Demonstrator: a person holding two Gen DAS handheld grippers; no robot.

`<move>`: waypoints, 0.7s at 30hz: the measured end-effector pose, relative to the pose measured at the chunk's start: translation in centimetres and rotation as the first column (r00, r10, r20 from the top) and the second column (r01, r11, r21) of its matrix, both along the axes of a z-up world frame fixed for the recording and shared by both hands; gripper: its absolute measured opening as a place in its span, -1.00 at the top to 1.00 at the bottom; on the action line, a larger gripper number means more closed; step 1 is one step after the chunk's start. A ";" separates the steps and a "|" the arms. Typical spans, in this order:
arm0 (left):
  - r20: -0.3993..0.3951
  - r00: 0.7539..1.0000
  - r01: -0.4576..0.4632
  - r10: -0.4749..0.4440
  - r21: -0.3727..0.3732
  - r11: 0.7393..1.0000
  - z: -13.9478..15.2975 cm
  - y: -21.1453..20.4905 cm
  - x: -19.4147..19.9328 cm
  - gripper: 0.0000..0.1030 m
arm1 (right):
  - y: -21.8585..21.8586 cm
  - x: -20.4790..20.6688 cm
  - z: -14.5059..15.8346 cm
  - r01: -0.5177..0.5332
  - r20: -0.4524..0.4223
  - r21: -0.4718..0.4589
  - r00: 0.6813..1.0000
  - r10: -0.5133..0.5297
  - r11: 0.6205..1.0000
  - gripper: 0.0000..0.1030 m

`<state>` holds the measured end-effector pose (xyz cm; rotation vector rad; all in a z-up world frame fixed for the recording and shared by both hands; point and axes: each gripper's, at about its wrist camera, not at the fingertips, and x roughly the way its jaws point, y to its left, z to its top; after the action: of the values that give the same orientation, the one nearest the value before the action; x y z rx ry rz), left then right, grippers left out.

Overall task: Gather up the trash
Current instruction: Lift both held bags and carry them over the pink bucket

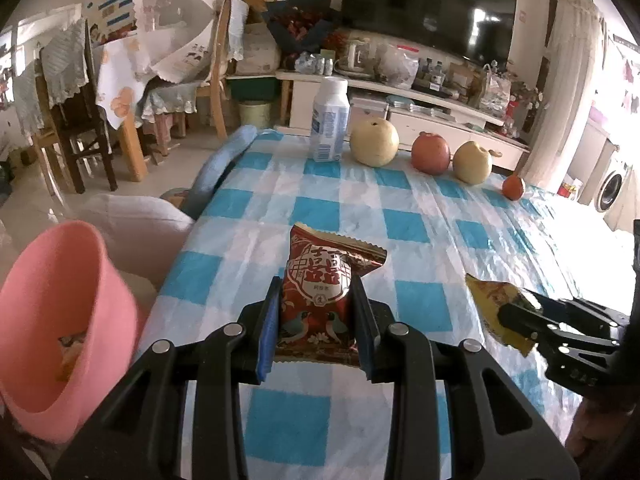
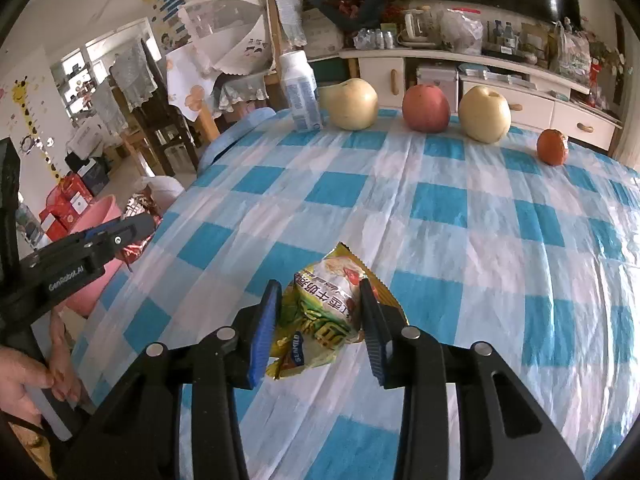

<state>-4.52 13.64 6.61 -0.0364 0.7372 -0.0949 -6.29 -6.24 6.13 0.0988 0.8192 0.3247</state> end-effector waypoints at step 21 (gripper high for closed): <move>0.062 0.983 -0.176 0.171 0.091 0.980 2.8 6.8 -3.6 0.33 | 4.7 -5.7 4.9 -0.055 0.108 -0.038 0.992 0.059 0.998 0.23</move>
<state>-8.12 20.46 9.41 -0.0061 0.6809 0.1066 -12.02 -1.57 11.04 0.0247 0.7197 0.3661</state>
